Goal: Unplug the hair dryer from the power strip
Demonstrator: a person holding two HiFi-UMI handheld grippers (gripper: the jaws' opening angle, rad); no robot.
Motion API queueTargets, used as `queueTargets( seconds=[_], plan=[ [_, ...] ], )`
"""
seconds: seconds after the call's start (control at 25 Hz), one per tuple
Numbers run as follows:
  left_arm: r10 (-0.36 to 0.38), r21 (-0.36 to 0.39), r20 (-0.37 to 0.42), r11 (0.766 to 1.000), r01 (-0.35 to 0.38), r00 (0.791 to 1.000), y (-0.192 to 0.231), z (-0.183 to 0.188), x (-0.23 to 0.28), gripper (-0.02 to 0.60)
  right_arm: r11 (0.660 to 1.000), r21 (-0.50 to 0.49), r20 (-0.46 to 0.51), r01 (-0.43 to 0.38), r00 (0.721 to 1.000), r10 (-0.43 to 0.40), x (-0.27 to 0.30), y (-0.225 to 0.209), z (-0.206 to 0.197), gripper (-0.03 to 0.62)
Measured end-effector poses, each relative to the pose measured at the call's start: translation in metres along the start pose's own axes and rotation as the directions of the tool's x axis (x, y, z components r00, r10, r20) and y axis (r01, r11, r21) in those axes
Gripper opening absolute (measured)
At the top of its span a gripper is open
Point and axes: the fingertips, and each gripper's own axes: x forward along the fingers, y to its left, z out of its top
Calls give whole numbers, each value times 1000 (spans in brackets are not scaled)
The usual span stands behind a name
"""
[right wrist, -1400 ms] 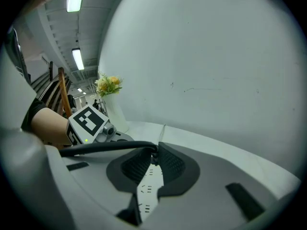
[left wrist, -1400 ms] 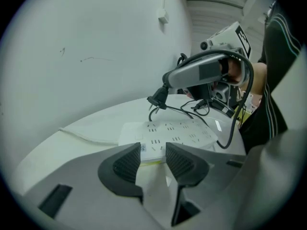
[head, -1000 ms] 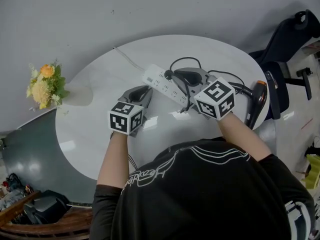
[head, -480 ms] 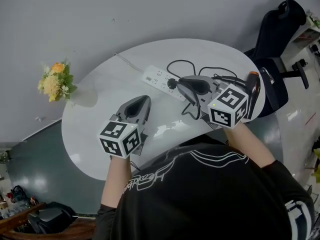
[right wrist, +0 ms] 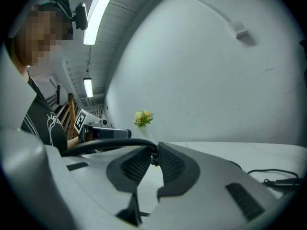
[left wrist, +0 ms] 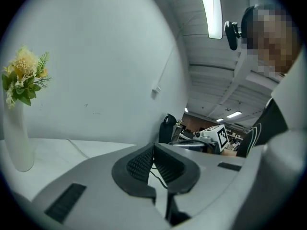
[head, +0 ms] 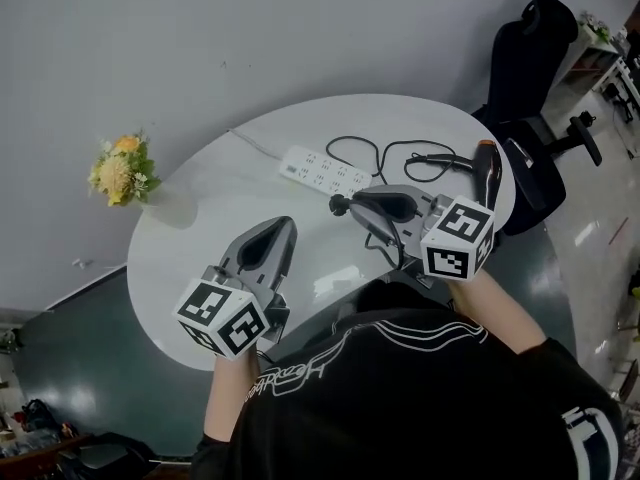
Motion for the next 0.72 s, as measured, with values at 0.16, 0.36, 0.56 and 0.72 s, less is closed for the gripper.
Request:
queueTargets(
  seconds=[0.16,0.36,0.56,0.72],
  plan=[
    [16,43,-3,999,-16,1000,-10,-5,-9,5,1000,7,12,-12,1000,11,-11,13,-3,28],
    [33,51,-4,998,-33,999,-23,-8,-14,5,1000,1,25,-24,999,24,-29,23,-3,28],
    [54,66,-13,996,-53,998,-35,-14,-17,5,999,-2,32,-33,999,33,-39,33,-8,28],
    [59,80,-15,995,-58,998,-46,-16,-17,5,999,-11,20,-31,999,31,-47,38,-10,28]
  ],
)
